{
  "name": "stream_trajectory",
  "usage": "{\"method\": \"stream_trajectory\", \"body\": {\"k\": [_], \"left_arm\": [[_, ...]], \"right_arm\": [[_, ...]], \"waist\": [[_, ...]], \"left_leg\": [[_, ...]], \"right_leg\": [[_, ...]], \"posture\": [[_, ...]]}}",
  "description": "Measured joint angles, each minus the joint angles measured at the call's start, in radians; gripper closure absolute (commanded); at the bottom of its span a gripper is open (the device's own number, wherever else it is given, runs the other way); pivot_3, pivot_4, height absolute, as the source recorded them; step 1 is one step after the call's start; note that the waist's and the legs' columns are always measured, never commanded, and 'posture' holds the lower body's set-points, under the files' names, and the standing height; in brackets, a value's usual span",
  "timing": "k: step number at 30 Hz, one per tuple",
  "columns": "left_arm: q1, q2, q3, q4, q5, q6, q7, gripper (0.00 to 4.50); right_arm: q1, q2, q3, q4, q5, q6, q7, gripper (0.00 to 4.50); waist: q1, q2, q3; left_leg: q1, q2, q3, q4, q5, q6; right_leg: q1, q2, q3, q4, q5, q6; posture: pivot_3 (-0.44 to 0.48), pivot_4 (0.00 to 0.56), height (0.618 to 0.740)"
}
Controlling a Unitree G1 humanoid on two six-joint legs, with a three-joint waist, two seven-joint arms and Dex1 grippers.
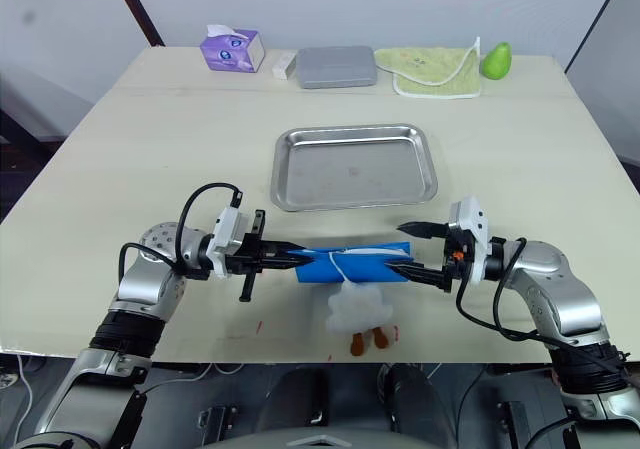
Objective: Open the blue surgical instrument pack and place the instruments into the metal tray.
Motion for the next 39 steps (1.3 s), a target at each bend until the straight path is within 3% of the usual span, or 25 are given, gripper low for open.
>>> {"method": "stream_trajectory", "body": {"k": [5, 12, 14, 15, 16, 18, 23, 24, 31, 39], "left_arm": [[-0.002, 0.000, 0.003, 0.008, 0.000, -0.008, 0.000, 4.50], [-0.003, 0.002, 0.004, 0.009, -0.005, 0.009, 0.000, 4.50], [-0.001, 0.010, 0.003, 0.000, -0.035, 0.098, 0.000, 3.79], [0.001, 0.013, 0.003, 0.000, -0.037, 0.103, 0.000, 3.79], [0.005, 0.018, 0.006, -0.007, -0.047, 0.132, 0.002, 3.08], [0.024, 0.040, 0.020, -0.030, -0.083, 0.200, 0.005, 2.61], [0.099, 0.163, 0.148, -0.124, -0.205, 0.385, 0.018, 0.30], [0.115, 0.191, 0.178, -0.141, -0.228, 0.417, 0.020, 0.04], [0.221, 0.289, 0.299, -0.255, -0.317, 0.551, 0.028, 0.04], [0.301, 0.297, 0.319, -0.405, -0.335, 0.586, 0.082, 0.04]], "right_arm": [[0.000, 0.010, 0.027, 0.005, -0.008, -0.018, 0.017, 4.48], [0.000, 0.009, 0.030, 0.005, -0.015, -0.029, 0.027, 4.48], [0.000, 0.009, 0.030, 0.005, -0.015, -0.030, 0.028, 4.50], [0.000, 0.009, 0.030, 0.005, -0.015, -0.030, 0.027, 4.50], [-0.001, 0.009, 0.030, 0.006, -0.017, -0.030, 0.027, 4.50], [-0.002, 0.006, 0.030, 0.007, -0.020, -0.031, 0.028, 4.50], [-0.015, -0.007, 0.029, 0.025, -0.026, -0.037, 0.034, 4.50], [-0.019, -0.010, 0.028, 0.034, -0.026, -0.042, 0.038, 4.50], [-0.062, -0.025, 0.023, 0.105, -0.034, -0.071, 0.066, 4.50], [-0.093, -0.035, 0.020, 0.168, -0.041, -0.100, 0.091, 4.50]], "waist": [[-0.001, 0.000, 0.000], [-0.001, 0.000, 0.000], [-0.002, 0.000, 0.000], [-0.002, 0.000, 0.000], [-0.001, 0.000, 0.000], [-0.002, 0.000, 0.000], [0.000, 0.000, 0.000], [0.001, 0.000, 0.000], [0.004, 0.000, 0.001], [0.005, 0.000, 0.001]], "left_leg": [[0.000, 0.000, 0.000, 0.000, 0.000, 0.000], [0.000, 0.000, 0.000, 0.000, 0.000, 0.000], [0.000, 0.000, 0.000, 0.000, 0.000, 0.000], [0.000, 0.000, 0.000, 0.000, 0.000, 0.000], [0.000, 0.000, 0.000, 0.000, 0.000, 0.000], [-0.001, 0.000, 0.000, 0.000, 0.000, 0.000], [-0.001, 0.000, 0.001, 0.000, 0.000, 0.000], [-0.001, 0.000, 0.001, 0.000, 0.000, 0.000], [-0.001, 0.000, 0.001, 0.000, 0.000, 0.000], [-0.001, 0.000, 0.002, 0.000, 0.000, 0.000]], "right_leg": [[0.000, 0.000, 0.000, 0.000, 0.000, 0.000], [0.000, 0.000, 0.000, 0.000, 0.000, 0.000], [0.000, 0.000, 0.000, 0.000, 0.000, 0.000], [0.000, 0.000, 0.000, 0.000, 0.000, 0.000], [0.000, 0.000, 0.000, 0.000, 0.000, 0.000], [-0.001, 0.000, 0.000, 0.000, 0.000, 0.000], [-0.001, -0.001, 0.000, 0.000, 0.000, 0.000], [-0.001, -0.001, 0.000, 0.000, 0.000, 0.000], [-0.001, -0.002, 0.000, 0.000, 0.000, 0.000], [-0.002, -0.002, 0.001, 0.000, 0.000, 0.000]], "posture": [[0.000, 0.150, 0.740], [0.000, 0.150, 0.740], [0.000, 0.150, 0.740], [0.000, 0.150, 0.740], [0.000, 0.150, 0.740], [0.000, 0.150, 0.740], [0.000, 0.150, 0.740], [0.000, 0.150, 0.740], [0.000, 0.150, 0.740], [0.000, 0.150, 0.740]]}}
